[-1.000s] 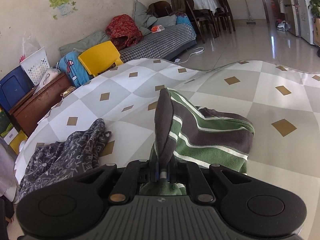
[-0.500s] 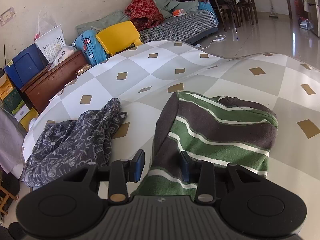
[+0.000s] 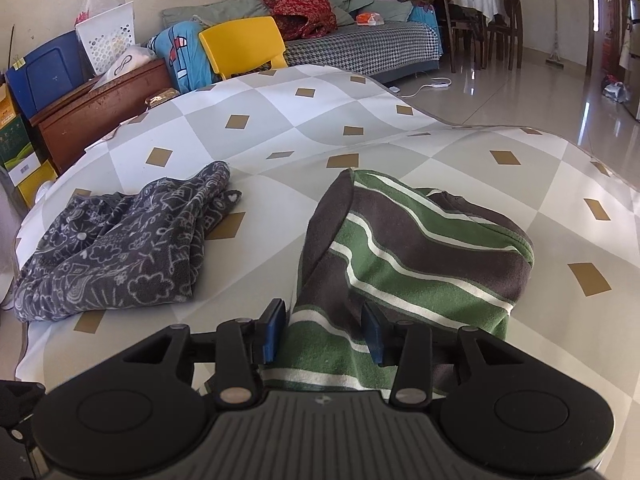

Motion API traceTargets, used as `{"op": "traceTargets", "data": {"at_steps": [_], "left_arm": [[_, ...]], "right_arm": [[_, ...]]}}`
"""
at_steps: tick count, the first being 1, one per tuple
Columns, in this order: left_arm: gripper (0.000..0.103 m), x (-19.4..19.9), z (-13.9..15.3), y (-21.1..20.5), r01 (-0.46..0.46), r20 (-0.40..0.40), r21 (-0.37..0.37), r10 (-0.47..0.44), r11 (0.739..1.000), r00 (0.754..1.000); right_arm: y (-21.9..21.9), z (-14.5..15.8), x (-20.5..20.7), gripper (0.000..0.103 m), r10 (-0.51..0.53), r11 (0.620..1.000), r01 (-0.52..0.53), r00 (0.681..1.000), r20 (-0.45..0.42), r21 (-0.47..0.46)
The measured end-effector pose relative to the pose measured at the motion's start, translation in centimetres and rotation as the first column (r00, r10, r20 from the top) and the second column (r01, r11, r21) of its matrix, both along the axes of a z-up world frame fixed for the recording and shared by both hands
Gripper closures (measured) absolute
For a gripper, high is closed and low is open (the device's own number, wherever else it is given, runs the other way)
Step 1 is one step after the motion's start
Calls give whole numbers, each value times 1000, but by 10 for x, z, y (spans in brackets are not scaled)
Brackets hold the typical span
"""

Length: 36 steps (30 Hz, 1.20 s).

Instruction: Fold clothes

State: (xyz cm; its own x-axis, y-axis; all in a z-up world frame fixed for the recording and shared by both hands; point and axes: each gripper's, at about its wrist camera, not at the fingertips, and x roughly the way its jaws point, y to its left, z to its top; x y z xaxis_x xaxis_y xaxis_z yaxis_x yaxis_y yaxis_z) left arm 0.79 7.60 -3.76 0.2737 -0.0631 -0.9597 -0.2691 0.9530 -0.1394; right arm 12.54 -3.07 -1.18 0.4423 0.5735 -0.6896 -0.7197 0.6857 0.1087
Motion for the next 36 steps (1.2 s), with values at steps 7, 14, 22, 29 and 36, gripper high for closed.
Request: {"op": "traceTargets", "data": {"at_steps": [7,14,22,29,36], "left_arm": [[0,-2,1,11,-31,-1,-8,31,999,1000],[0,-1,2,21,-66,4,-18,67,998,998],[0,-14,4,24,-112,-4,-29,112,993,994],[0,-10,10,22,-122,-8,-26,122,992,993],[0,-7,16,24,-136,25,-8,136,991,990]], "right_arm": [[10,-6,-16,73,22,995,-10,992,127,-96],[12,0,-24,90,-63,986,111,941,332,-125],[24,-6,-31,90,42,984,27,924,380,-174],[28,-11,-28,67,113,992,-100,975,193,-75],[2,7,-15,61,44,994,-45,999,17,102]]}}
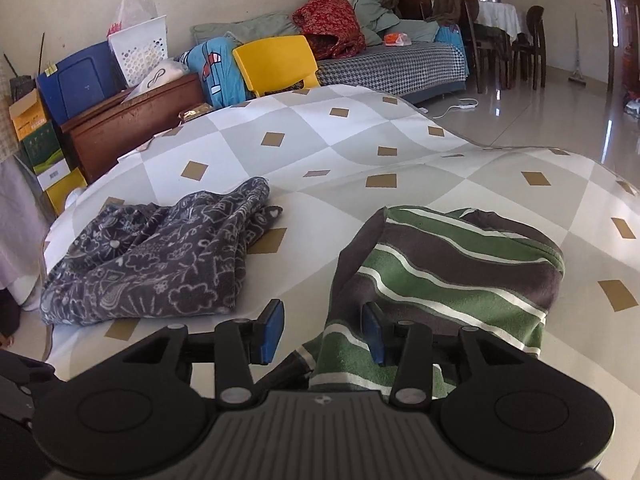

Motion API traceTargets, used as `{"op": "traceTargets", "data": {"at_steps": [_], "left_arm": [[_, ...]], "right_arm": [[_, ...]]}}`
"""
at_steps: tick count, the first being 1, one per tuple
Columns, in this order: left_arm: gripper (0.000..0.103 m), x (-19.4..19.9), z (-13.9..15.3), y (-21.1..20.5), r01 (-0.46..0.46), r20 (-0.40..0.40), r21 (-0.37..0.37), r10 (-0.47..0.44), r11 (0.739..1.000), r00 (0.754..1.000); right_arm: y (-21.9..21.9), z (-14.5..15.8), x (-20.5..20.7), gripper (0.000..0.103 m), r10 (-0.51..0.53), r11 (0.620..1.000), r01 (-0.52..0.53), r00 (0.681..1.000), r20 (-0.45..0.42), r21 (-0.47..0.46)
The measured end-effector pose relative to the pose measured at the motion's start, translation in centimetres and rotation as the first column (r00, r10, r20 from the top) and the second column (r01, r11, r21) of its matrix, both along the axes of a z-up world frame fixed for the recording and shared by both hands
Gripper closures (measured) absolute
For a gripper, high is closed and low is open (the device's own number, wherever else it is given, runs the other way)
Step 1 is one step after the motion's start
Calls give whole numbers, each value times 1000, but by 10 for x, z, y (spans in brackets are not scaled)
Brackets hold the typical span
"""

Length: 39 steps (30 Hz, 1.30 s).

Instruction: Fold clothes

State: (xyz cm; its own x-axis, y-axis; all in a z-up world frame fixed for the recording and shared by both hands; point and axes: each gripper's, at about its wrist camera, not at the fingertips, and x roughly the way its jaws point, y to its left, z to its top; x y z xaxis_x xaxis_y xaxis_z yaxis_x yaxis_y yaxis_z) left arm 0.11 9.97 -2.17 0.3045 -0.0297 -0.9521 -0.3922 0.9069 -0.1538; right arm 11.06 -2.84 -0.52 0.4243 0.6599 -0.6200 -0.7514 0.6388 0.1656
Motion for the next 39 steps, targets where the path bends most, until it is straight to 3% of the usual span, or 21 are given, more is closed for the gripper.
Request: {"op": "traceTargets", "data": {"at_steps": [16,22,31,39], "left_arm": [[0,13,14,4,-79,69,38,76,996,995],[0,15,13,0,-92,65,33,90,995,994],[0,19,10,-13,-89,65,49,85,995,994],[0,21,13,-19,-96,79,44,92,994,993]], "right_arm": [[-71,33,-26,61,-116,989,115,993,-11,-88],[-86,36,-61,61,-58,989,55,998,-17,-137],[-101,20,-102,61,-22,978,10,998,-53,-209],[-98,1,-129,61,53,956,-60,998,-32,-288]]}}
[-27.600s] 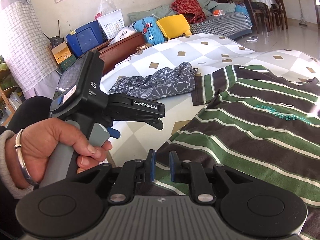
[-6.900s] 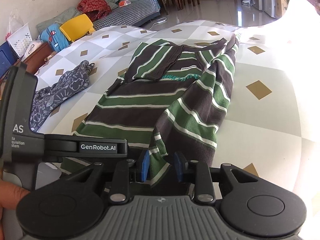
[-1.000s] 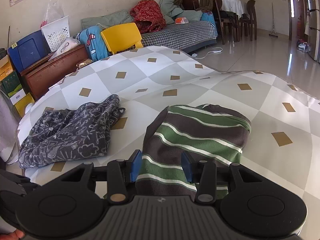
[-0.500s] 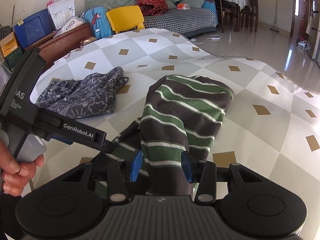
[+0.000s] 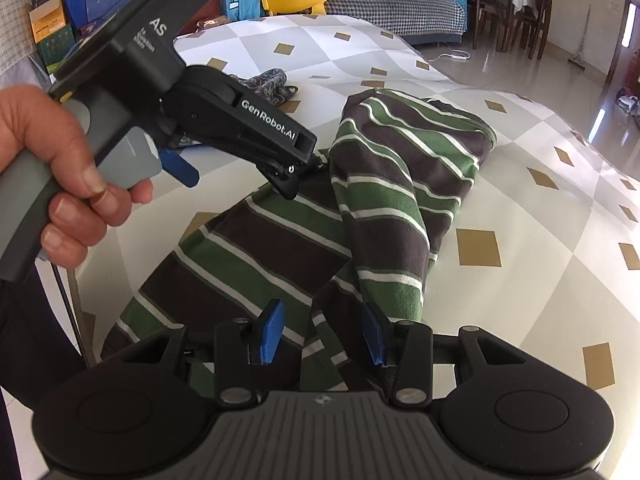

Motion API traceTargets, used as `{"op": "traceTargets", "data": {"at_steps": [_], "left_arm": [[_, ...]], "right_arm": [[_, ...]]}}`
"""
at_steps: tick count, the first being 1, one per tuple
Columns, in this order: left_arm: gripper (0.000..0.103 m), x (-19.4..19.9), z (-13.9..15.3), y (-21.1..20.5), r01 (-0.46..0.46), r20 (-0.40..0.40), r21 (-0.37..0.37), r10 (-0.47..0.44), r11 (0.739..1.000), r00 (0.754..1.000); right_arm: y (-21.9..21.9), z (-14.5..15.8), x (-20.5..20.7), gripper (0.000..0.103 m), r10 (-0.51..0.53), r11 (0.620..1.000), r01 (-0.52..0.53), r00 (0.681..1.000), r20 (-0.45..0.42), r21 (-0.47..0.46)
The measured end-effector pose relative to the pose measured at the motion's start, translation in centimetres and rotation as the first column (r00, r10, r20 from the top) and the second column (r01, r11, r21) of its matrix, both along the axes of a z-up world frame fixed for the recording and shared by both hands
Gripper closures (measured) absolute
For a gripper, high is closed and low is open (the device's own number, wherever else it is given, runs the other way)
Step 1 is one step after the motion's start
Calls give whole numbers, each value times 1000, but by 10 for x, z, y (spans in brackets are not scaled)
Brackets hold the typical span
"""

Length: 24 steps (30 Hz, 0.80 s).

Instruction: Fold clothes

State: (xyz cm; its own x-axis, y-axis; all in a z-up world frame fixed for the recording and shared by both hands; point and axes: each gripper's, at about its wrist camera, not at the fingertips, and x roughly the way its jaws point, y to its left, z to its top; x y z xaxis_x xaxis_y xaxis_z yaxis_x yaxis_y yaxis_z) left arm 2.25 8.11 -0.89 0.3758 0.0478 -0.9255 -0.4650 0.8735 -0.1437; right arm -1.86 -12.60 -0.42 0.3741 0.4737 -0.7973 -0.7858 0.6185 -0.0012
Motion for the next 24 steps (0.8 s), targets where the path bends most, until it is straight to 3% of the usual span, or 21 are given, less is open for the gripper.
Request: {"op": "traceTargets", "data": {"at_steps": [7,10,12,16,24], "left_arm": [[0,-1,2,1,-3,8,-4,3,1000,1000],[0,-1,2,4,-10,9,-5,10,1000,1000],[0,-2,2,7,-17,10,-7,17,1000,1000],[0,-3,4,12,-32,16,-21,33,999,999],[0,-9,24,22,-33,71,-66,38,997,997]], "right_arm": [[2,-23,-1,64,10,998,-9,1000,18,-58],[1,-26,-2,77,10,998,-9,1000,27,-57],[1,-25,-4,91,11,999,-9,999,39,-51],[1,-19,-9,96,17,999,-14,998,66,-48],[5,22,-25,97,57,992,-64,996,65,113]]}}
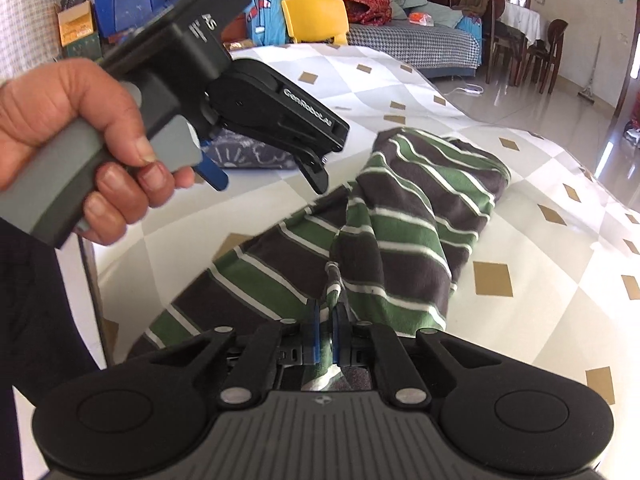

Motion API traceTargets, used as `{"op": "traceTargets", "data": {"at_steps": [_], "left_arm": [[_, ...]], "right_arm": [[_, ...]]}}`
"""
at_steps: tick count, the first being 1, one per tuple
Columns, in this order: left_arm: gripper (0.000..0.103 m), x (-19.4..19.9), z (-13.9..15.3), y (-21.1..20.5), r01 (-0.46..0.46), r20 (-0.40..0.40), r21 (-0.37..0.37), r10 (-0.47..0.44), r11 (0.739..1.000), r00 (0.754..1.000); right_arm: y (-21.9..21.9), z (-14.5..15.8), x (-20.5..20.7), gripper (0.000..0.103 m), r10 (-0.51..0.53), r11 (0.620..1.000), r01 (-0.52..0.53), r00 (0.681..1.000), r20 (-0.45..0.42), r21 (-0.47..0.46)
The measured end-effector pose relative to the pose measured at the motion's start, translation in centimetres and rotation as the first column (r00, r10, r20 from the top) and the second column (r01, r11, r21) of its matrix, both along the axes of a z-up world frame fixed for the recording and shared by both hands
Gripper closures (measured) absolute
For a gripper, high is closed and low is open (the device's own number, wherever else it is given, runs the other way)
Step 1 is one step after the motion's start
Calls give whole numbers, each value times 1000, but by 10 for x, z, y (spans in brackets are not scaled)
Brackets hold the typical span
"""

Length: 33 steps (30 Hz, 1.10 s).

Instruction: Fold clothes

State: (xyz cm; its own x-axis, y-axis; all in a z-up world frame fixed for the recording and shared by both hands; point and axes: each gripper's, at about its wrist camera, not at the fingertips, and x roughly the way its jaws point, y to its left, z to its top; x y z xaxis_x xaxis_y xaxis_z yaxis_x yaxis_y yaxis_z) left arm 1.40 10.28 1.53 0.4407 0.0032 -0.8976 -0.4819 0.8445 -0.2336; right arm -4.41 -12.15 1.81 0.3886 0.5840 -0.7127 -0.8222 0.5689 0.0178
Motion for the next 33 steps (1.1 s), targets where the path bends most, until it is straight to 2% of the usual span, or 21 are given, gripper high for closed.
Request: {"op": "traceTargets", "data": {"at_steps": [3,7,17,20,23,27,33], "left_arm": [[0,-3,10,2,7,31,1,-7,1000,999],[0,-9,21,6,8,67,20,-10,1000,998],[0,-19,27,23,-7,85,-4,8,1000,996],[0,-19,27,23,-4,78,14,3,1000,997],[0,-19,24,23,7,66,23,-8,1000,998],[0,-20,22,25,10,58,36,-12,999,998],[0,-22,21,27,6,51,37,-7,999,999]], "right_arm": [[4,13,-7,97,23,998,-23,1000,-9,67],[16,15,-17,97,60,991,-56,998,-36,123],[47,3,-21,97,101,986,-93,993,-55,139],[57,-6,-19,96,112,986,-102,991,-70,132],[64,-13,-19,91,126,985,-113,988,-91,133],[65,-12,-21,74,144,980,-125,983,-111,156],[48,-4,-14,69,113,985,-95,987,-117,146]]}}
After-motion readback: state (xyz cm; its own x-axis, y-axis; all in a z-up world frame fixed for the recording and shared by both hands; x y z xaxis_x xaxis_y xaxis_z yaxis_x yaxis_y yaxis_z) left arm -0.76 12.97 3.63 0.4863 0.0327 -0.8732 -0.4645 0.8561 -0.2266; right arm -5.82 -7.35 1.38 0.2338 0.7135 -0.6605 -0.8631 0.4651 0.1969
